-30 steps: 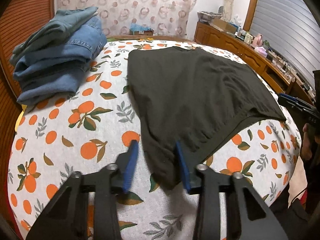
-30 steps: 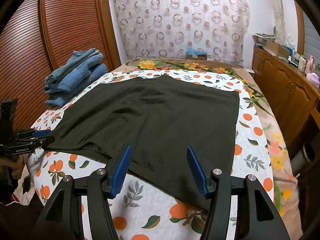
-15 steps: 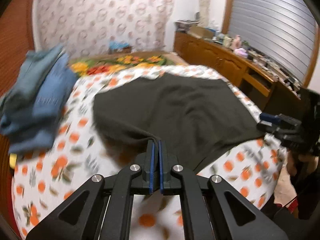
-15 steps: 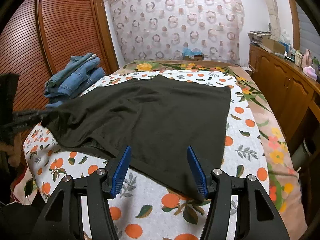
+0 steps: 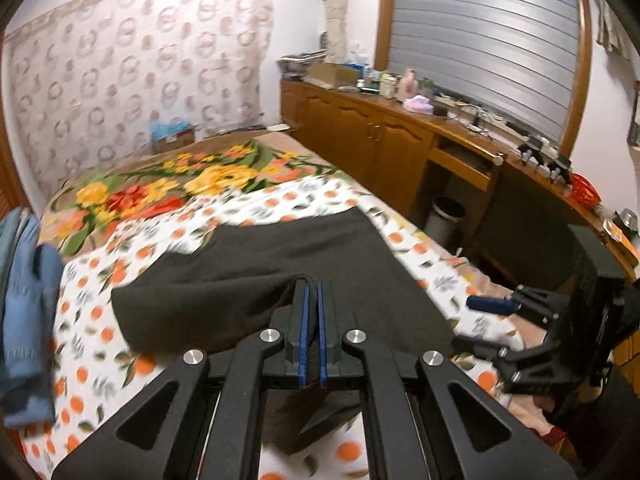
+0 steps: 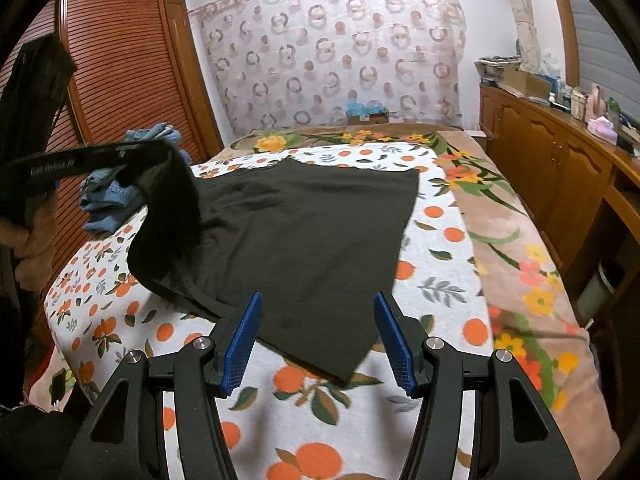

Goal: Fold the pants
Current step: 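Grasp the garment side with the left gripper, fold it inward, release, then grasp the opposite garment side with the right gripper, fold it over, release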

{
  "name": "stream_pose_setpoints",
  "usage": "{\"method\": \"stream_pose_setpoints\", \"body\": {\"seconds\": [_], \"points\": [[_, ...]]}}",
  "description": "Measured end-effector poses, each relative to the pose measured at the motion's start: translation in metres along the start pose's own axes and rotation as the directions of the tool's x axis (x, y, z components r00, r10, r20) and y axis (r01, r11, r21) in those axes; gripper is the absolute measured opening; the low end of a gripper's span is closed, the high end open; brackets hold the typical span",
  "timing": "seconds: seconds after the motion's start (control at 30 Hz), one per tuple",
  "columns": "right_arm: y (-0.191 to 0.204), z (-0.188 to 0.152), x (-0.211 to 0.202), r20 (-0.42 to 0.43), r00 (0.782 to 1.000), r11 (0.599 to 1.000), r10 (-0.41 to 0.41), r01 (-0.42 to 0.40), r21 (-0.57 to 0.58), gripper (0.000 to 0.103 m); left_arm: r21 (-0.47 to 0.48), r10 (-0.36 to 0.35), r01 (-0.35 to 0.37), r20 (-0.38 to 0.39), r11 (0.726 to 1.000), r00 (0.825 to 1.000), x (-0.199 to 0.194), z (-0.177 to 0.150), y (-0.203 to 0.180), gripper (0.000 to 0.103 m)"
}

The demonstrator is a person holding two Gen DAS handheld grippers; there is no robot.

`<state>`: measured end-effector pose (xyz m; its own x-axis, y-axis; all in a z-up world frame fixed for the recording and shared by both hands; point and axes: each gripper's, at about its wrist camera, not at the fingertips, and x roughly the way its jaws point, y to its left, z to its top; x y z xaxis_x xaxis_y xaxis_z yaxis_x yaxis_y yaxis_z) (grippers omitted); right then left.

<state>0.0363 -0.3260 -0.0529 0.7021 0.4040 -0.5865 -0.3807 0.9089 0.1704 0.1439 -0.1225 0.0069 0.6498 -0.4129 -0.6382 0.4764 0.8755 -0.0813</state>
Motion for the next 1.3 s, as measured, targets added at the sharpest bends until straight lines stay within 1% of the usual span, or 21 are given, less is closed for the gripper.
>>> {"method": "stream_pose_setpoints", "body": {"seconds": [0.1,0.3,0.43,0.5,0.53,0.57,0.6,0.63,0.67,0.7,0.87,0.97,1.1,1.3], "points": [[-0.008,-0.002,-0.005,0.005,1.000,1.000,-0.005,0.005,0.008,0.060,0.022,-0.035,0.035,0.003,0.999,0.999,0.004,0.015,-0.018,0.005],[-0.021,-0.005,-0.016,0.016,1.000,1.000,-0.015,0.015,0.021,0.060,0.061,-0.082,0.082,-0.003,0.995,0.997,0.011,0.032,-0.048,0.005],[-0.026,-0.006,-0.019,0.020,1.000,0.999,-0.016,0.015,0.029,0.060,0.079,-0.078,0.080,-0.020,0.994,0.997,0.018,0.032,-0.058,0.005],[-0.026,-0.006,-0.018,0.018,1.000,1.000,-0.014,0.014,0.028,0.060,0.071,-0.071,0.072,-0.022,0.995,0.997,0.020,0.031,-0.056,0.006],[-0.026,-0.006,-0.018,0.018,1.000,1.000,-0.013,0.013,0.025,0.060,0.069,-0.055,0.056,-0.026,0.996,0.998,0.020,0.029,-0.053,0.010],[-0.027,-0.006,-0.018,0.017,1.000,1.000,-0.012,0.012,0.023,0.060,0.069,-0.042,0.044,-0.027,0.997,0.999,0.023,0.029,-0.052,0.020],[-0.026,-0.005,-0.017,0.017,1.000,1.000,-0.010,0.010,0.021,0.060,0.069,-0.020,0.022,-0.026,0.997,0.999,0.024,0.028,-0.050,0.031],[-0.025,-0.005,-0.016,0.016,1.000,1.000,-0.007,0.007,0.019,0.060,0.069,0.002,0.000,-0.023,0.998,1.000,0.024,0.026,-0.046,0.037],[-0.024,-0.004,-0.015,0.016,1.000,1.000,-0.005,0.005,0.017,0.060,0.068,0.012,-0.010,-0.020,0.998,1.000,0.023,0.025,-0.044,0.051],[-0.023,-0.003,-0.013,0.015,1.000,1.000,-0.004,0.004,0.015,0.060,0.063,0.016,-0.015,-0.018,0.998,1.000,0.022,0.023,-0.038,0.058],[-0.016,0.004,-0.002,0.008,1.000,1.000,0.007,-0.007,0.002,0.060,0.039,0.051,-0.050,-0.018,0.998,0.999,0.019,0.012,-0.019,0.058],[-0.012,0.009,0.005,0.005,1.000,1.000,0.012,-0.012,-0.009,0.060,0.009,0.077,-0.077,-0.029,0.997,0.997,0.017,-0.005,-0.001,0.058],[-0.016,0.016,0.019,-0.004,1.000,1.000,-0.002,0.002,-0.013,0.060,-0.019,0.084,-0.085,-0.072,0.996,0.994,0.020,-0.029,0.012,0.058],[-0.032,0.020,0.045,-0.054,0.998,1.000,-0.021,0.021,0.000,0.060,-0.038,0.075,-0.080,-0.117,0.996,0.990,0.028,-0.057,0.017,0.058]]}}
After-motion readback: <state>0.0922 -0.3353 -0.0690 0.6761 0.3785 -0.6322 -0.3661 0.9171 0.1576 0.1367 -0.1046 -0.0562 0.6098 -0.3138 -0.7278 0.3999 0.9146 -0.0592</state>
